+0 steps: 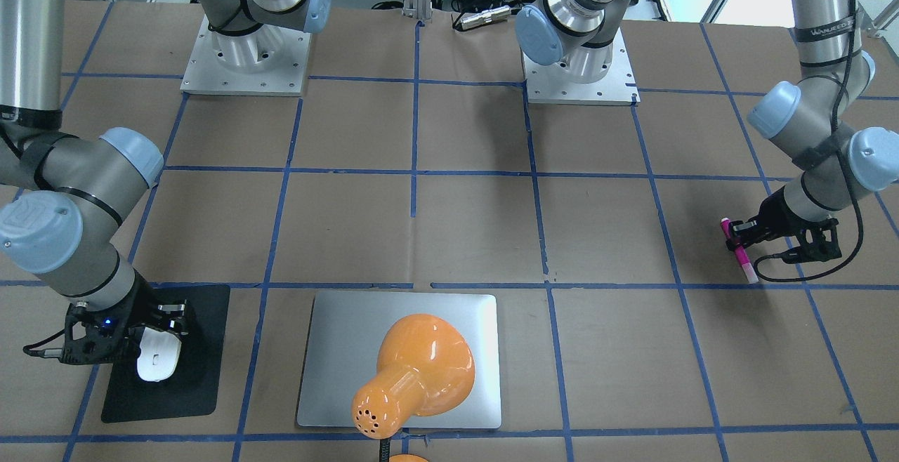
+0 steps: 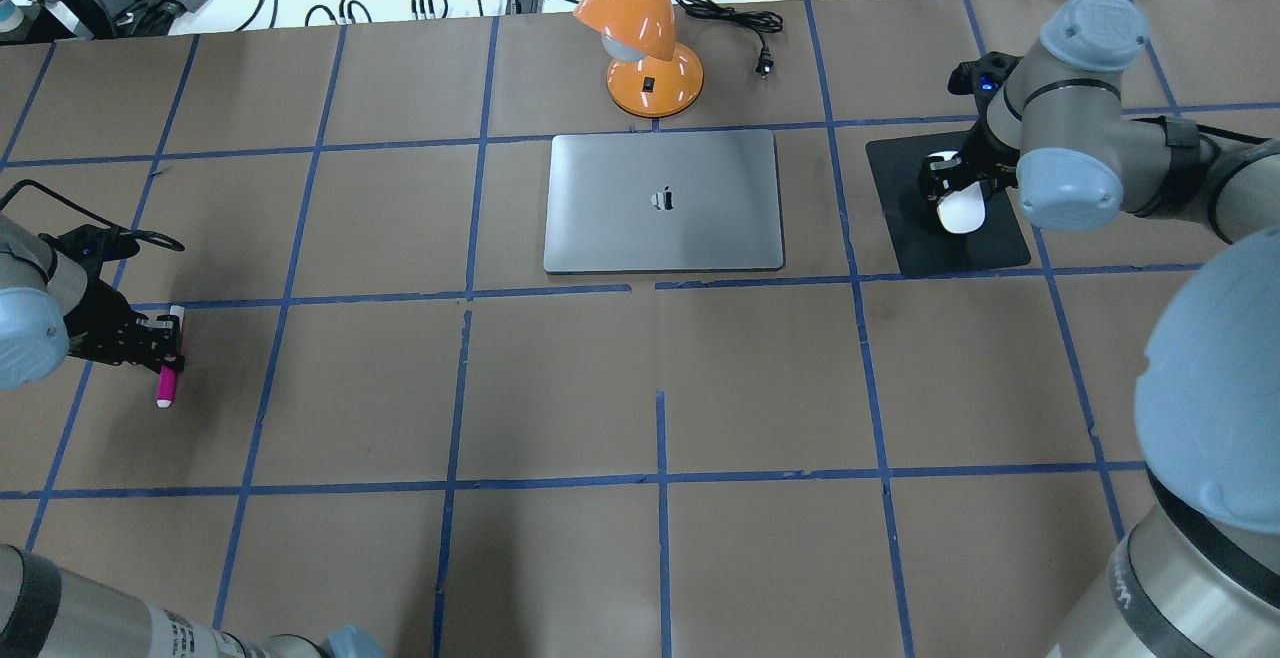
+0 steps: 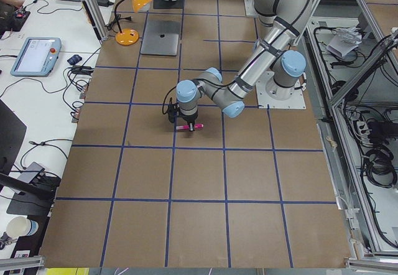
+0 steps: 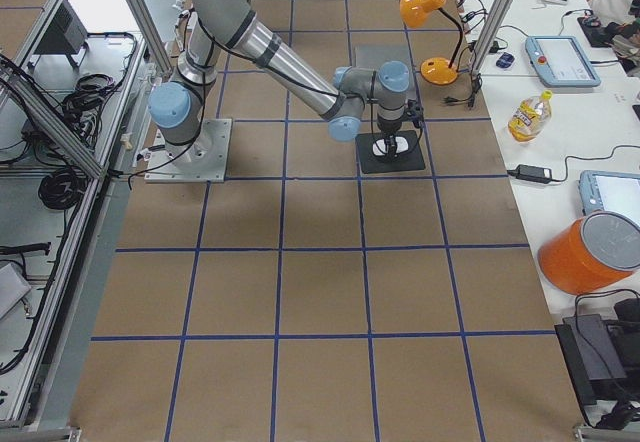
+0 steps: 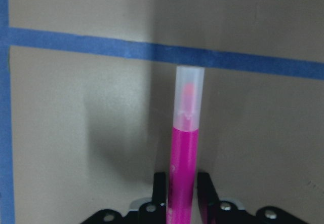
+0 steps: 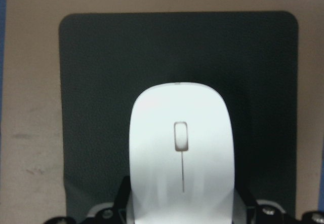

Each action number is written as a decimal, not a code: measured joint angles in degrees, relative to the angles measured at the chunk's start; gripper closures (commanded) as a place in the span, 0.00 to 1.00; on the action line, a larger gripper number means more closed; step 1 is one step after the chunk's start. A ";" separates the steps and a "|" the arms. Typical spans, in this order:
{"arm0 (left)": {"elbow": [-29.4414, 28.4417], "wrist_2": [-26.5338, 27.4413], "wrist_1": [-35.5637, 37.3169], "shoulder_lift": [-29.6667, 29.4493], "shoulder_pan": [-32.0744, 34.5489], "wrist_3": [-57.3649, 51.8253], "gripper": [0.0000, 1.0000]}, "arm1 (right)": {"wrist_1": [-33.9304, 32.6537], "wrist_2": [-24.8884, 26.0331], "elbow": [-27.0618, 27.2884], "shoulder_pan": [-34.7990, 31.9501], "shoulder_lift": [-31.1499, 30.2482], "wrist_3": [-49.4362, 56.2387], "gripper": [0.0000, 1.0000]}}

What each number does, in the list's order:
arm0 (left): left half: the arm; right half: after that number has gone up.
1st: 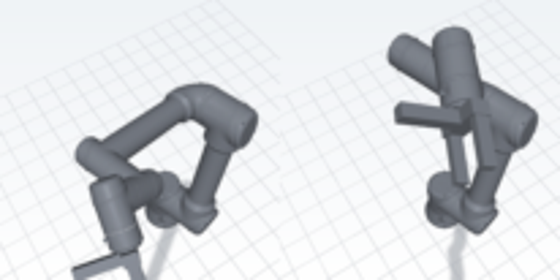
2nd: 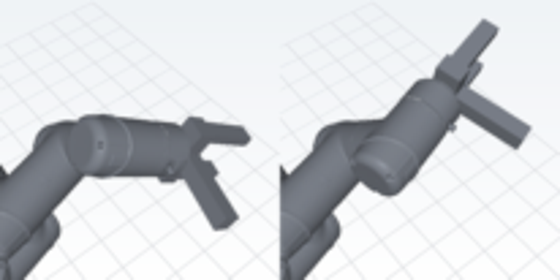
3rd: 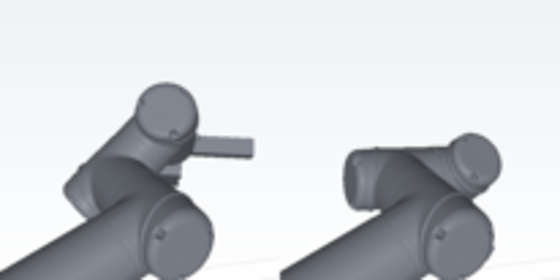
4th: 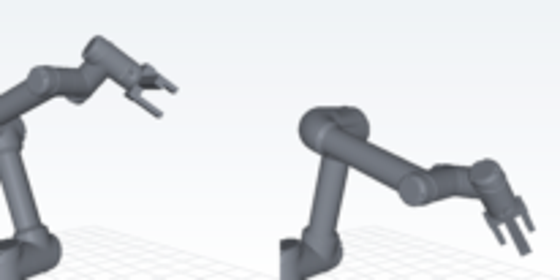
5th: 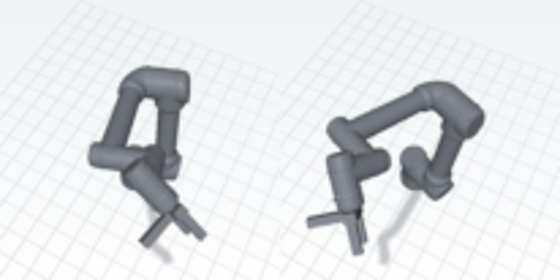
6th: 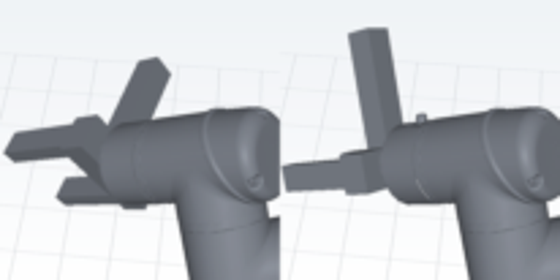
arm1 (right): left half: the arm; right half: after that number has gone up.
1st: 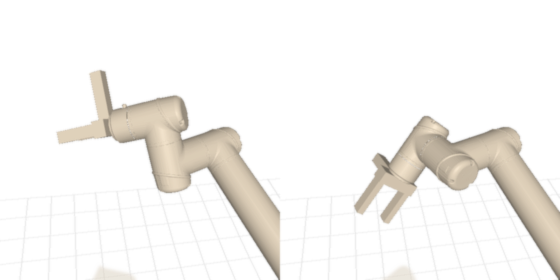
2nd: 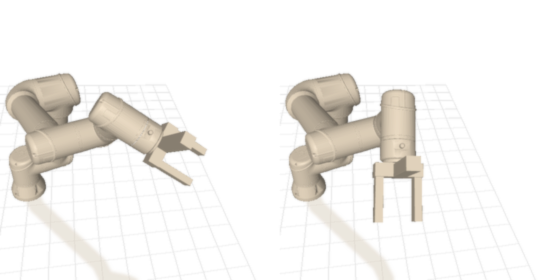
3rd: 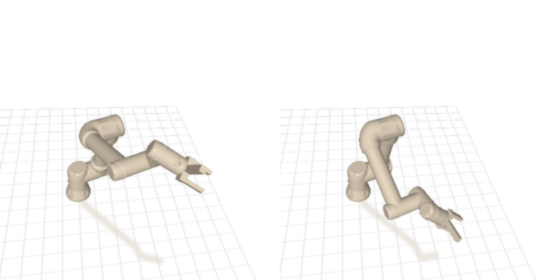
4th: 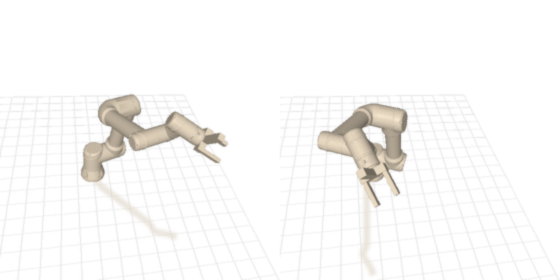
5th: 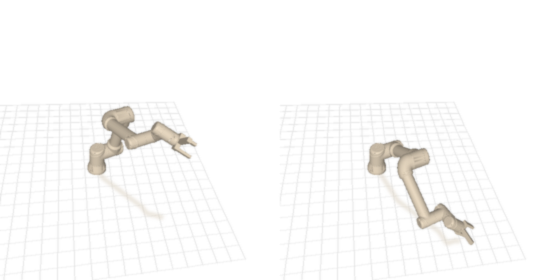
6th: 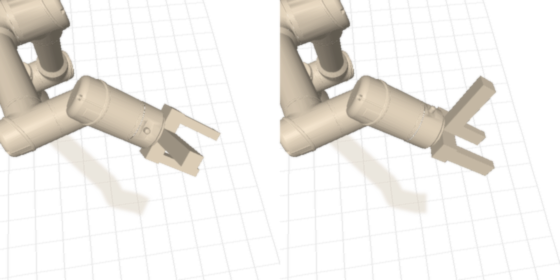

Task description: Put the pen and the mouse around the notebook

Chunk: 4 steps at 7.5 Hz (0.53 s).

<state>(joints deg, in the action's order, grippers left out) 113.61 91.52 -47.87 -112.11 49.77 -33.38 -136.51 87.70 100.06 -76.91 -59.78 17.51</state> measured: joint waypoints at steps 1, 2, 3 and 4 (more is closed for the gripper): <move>-0.83 0.26 -0.37 0.01 0.03 0.23 1.00 | 0.01 0.13 -0.55 -0.40 0.69 -0.79 0.35; -1.39 0.45 -0.81 0.35 0.19 0.98 1.00 | 0.14 0.31 -0.76 -0.54 1.01 -2.17 0.34; -1.75 0.63 -1.98 1.18 0.47 3.42 1.00 | 0.56 0.49 -0.92 -0.57 1.16 -3.52 0.35; -2.15 0.85 -3.66 2.04 0.82 7.63 1.00 | 1.11 0.86 -1.12 -0.60 1.32 -4.56 0.27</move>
<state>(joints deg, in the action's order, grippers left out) 111.46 92.37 -51.53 -110.07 50.60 -25.76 -135.40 88.56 98.94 -77.51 -58.46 12.95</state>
